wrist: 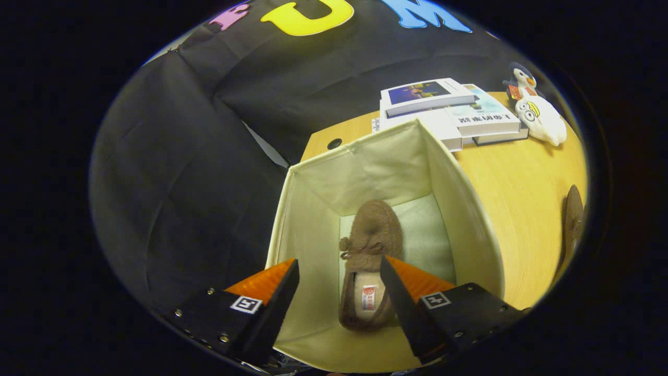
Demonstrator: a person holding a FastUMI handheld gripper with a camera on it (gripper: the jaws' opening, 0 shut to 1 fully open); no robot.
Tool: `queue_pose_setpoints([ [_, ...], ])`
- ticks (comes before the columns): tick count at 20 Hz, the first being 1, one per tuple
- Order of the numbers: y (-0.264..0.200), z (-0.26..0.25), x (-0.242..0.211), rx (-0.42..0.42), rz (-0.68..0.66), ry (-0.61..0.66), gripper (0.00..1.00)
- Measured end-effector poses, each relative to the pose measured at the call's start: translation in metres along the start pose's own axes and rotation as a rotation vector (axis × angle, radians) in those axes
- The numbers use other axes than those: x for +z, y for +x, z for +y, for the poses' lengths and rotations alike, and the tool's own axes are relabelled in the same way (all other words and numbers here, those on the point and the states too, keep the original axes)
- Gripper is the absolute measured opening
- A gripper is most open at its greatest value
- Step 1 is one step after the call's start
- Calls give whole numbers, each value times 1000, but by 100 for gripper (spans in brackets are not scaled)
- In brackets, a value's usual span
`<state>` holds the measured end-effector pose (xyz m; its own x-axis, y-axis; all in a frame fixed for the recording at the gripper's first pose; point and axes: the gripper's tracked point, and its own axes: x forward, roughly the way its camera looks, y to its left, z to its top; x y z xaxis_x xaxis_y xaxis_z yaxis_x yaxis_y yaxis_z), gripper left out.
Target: Open the storage box then place both shoes into the box .Put the left shoe in first, then the right shoe, with the right side of both shoes facing outward in a uniform manner.
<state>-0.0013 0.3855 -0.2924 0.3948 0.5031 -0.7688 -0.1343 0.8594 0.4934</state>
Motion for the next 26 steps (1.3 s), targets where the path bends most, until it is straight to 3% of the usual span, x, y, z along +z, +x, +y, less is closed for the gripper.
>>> queue_pose_setpoints([
  [10,-86,-25,43,22,-135,-100,97],
  [26,-177,-181,55,-145,-199,-42,97],
])
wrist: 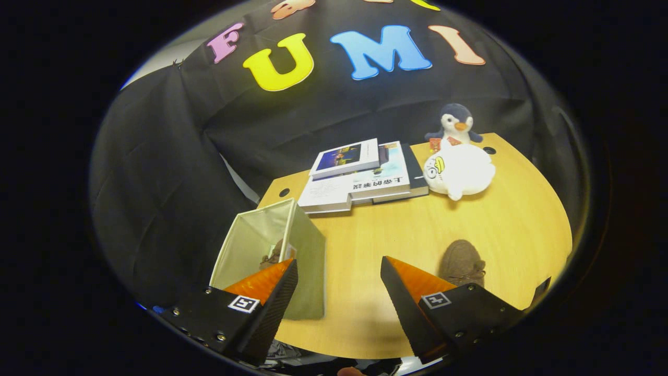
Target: Open the storage box then place both shoes into the box .Put the left shoe in first, then the right shoe, with the right side of both shoes facing outward in a uniform manner.
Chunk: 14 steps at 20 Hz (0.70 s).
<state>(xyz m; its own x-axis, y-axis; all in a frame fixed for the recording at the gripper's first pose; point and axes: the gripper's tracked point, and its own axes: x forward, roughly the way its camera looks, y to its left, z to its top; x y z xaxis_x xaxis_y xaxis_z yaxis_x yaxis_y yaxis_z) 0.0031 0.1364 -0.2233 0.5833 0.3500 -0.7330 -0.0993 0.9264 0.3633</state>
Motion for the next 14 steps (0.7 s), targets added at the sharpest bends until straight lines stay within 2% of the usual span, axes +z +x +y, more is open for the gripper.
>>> queue_pose_setpoints([
  [14,-28,-124,-28,-143,35,33,97],
])
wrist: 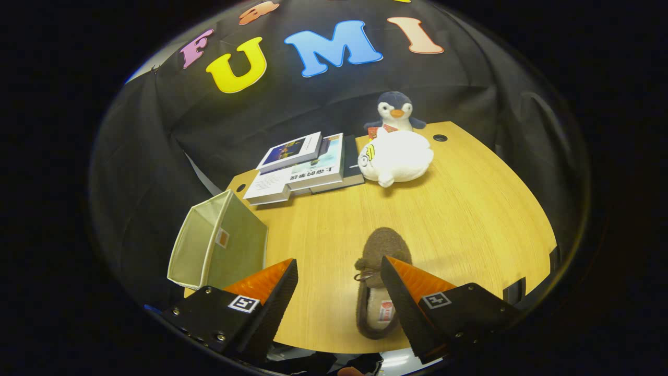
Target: Open the storage box then place both shoes into the box .Put the left shoe in first, then the right shoe, with the right side of both shoes facing outward in a uniform manner.
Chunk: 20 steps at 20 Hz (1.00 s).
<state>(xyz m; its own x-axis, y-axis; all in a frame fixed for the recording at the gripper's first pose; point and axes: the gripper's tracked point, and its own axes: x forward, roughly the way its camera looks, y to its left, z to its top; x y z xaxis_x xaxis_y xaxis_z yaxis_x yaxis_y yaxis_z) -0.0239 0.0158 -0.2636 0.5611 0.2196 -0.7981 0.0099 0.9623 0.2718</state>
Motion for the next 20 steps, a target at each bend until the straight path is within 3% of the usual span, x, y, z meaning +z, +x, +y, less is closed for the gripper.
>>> queue_pose_setpoints([
  [13,26,-91,-58,-147,164,-134,97],
  [20,53,-105,-90,-169,262,-150,90],
])
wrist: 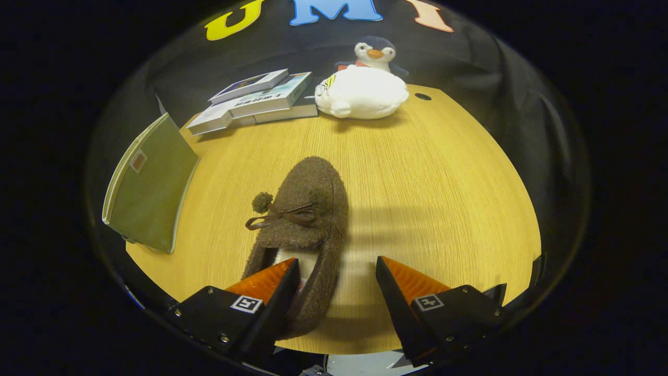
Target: Open the storage box then place both shoes into the box .Put the left shoe in first, then the right shoe, with the right side of both shoes facing outward in a uniform manner.
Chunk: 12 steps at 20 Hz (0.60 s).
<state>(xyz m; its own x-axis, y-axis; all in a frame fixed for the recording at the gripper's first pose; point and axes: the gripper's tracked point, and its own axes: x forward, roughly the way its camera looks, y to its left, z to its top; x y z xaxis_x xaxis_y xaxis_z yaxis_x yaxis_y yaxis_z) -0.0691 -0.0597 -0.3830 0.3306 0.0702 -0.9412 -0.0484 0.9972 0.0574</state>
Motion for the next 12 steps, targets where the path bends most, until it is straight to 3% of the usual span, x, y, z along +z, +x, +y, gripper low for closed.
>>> queue_pose_setpoints([
  [2,6,3,-2,21,20,26,77],
  [4,6,11,-1,64,25,44,75],
  [5,6,16,1,83,27,71,67],
  [6,8,16,0,81,35,84,40],
  [7,10,16,0,77,42,87,32],
  [9,5,10,0,35,46,69,31],
  [10,7,5,5,23,36,103,5],
  [12,5,10,1,27,51,139,4],
])
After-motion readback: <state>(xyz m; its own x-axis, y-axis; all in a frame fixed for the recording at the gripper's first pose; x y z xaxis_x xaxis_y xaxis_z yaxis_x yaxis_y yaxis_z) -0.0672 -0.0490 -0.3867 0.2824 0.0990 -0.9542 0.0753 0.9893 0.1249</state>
